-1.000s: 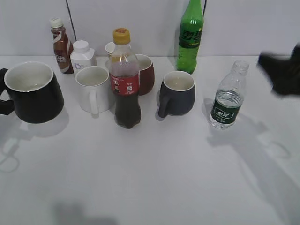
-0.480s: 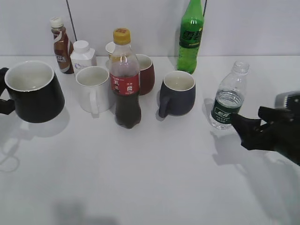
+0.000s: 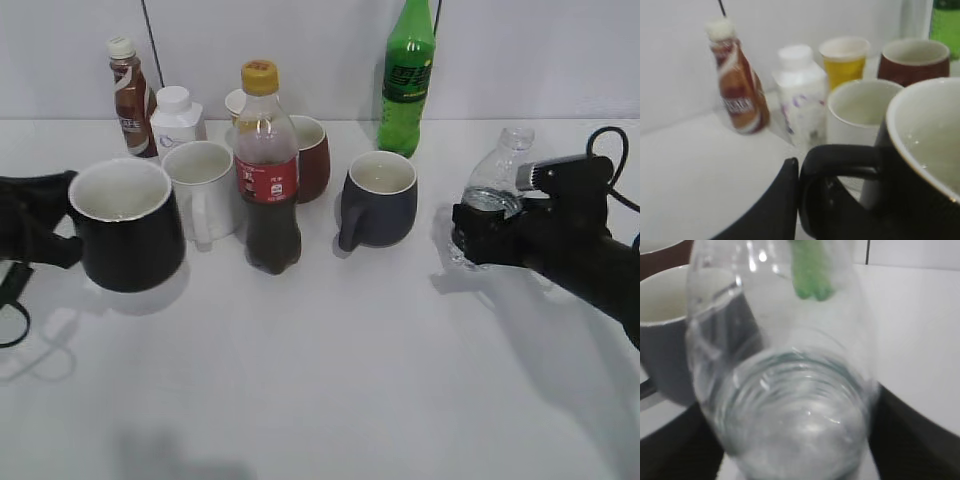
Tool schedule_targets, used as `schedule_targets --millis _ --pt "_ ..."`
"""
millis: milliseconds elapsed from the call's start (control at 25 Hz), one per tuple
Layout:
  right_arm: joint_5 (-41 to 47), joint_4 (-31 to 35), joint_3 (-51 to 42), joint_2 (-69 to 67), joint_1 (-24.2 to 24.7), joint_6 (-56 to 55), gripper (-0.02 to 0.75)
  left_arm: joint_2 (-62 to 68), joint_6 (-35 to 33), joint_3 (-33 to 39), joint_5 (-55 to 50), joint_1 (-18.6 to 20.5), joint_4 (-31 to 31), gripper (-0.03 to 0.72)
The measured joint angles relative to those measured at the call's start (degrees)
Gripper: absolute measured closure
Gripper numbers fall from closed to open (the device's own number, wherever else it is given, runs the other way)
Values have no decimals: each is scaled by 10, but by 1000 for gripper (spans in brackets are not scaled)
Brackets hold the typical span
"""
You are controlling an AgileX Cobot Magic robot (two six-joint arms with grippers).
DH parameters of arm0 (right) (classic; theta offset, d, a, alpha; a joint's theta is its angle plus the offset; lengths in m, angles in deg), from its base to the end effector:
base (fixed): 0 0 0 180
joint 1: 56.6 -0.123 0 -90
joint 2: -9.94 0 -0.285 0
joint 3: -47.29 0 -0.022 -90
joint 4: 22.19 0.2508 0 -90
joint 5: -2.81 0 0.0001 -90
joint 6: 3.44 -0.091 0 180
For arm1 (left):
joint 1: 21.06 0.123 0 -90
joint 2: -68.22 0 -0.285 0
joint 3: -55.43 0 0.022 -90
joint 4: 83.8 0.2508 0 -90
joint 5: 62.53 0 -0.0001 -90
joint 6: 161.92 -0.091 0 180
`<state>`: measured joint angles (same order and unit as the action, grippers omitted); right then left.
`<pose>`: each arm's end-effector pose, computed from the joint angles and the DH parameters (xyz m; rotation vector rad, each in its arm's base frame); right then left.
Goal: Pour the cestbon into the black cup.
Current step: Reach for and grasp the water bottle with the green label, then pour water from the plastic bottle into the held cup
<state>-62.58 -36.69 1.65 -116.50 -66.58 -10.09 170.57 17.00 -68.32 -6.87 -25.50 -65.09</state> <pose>0.3019 0.0741 0.0803 -0.3130 1.8541 0.3409 0.2553 -0.0440 0.1540 0.4435 1.7606 -0.1519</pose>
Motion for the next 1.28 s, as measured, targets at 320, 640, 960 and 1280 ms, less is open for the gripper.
schedule_targets --millis 320,640,960,1280 --pt "101 -14 -13 96 -2 9 248 -60 0 -46 -224 -116 -74 634" --pt "393 43 28 277 -114 179 248 -92 0 -115 -370 -203 -121 634" --pt "601 75 139 325 -188 312 248 -92 0 -169 -431 -279 -139 634" --pt "697 -38 174 325 -207 359 248 -92 0 -218 -484 -341 -140 634"
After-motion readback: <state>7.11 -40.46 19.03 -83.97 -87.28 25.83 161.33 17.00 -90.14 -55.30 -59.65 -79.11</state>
